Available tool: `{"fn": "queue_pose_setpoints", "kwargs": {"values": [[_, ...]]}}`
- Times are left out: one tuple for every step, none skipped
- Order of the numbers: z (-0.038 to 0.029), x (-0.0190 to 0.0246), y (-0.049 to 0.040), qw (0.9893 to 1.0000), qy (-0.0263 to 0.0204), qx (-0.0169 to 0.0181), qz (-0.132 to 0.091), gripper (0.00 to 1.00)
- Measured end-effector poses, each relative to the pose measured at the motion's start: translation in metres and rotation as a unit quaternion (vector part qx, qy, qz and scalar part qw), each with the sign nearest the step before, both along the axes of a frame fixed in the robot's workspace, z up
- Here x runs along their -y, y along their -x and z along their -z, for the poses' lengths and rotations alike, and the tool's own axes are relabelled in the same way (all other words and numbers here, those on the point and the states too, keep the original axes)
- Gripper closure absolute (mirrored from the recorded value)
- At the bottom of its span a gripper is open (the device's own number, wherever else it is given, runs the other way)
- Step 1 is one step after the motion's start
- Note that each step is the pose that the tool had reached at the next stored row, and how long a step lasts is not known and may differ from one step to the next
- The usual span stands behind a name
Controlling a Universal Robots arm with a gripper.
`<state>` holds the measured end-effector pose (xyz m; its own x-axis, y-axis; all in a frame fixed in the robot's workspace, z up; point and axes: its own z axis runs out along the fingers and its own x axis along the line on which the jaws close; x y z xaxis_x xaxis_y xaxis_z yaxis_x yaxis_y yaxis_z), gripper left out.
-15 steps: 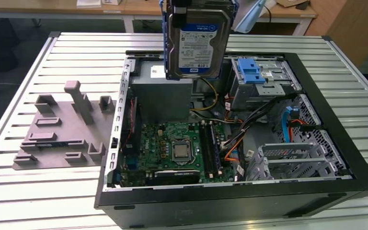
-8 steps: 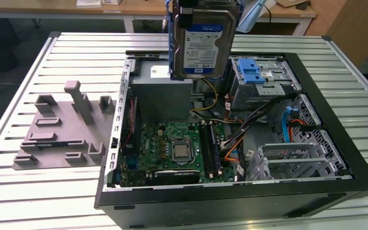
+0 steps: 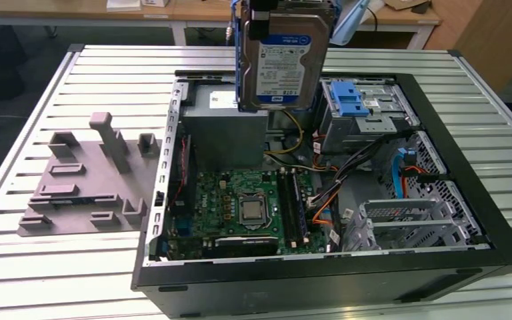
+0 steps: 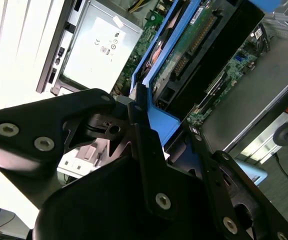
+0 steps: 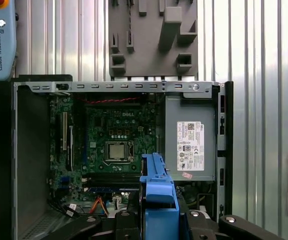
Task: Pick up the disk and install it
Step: 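Insert the disk into the insertion slot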
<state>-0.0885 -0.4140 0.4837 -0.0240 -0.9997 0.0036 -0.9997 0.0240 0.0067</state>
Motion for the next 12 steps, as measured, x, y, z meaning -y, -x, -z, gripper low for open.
{"fn": "queue_pose_setpoints", "kwargs": {"values": [[0.0000, 0.0005, 0.0000, 1.0000, 0.0000, 0.0000, 0.000, 0.64], [0.0000, 0.0011, 0.0000, 1.0000, 0.0000, 0.0000, 0.000, 0.64], [0.0000, 0.0016, 0.0000, 1.0000, 0.0000, 0.0000, 0.000, 0.64], [0.0000, 0.0022, 0.0000, 1.0000, 0.0000, 0.0000, 0.000, 0.64], [0.0000, 0.0028, 0.0000, 1.0000, 0.0000, 0.0000, 0.000, 0.64], [0.0000, 0.0034, 0.0000, 1.0000, 0.0000, 0.0000, 0.000, 0.64], [0.0000, 0.0039, 0.0001, 1.0000, 0.0000, 0.0000, 0.000, 0.64], [0.0000, 0.0043, 0.0001, 1.0000, 0.0000, 0.0000, 0.000, 0.64], [0.0000, 0.0047, 0.0001, 1.0000, 0.0000, 0.0000, 0.000, 0.64], [0.0000, 0.0050, 0.0001, 1.0000, 0.0000, 0.0000, 0.000, 0.64], [0.0000, 0.0054, 0.0000, 1.0000, 0.0000, 0.0000, 0.000, 0.64], [0.0000, 0.0058, 0.0000, 1.0000, 0.0000, 0.0000, 0.000, 0.64]]}}
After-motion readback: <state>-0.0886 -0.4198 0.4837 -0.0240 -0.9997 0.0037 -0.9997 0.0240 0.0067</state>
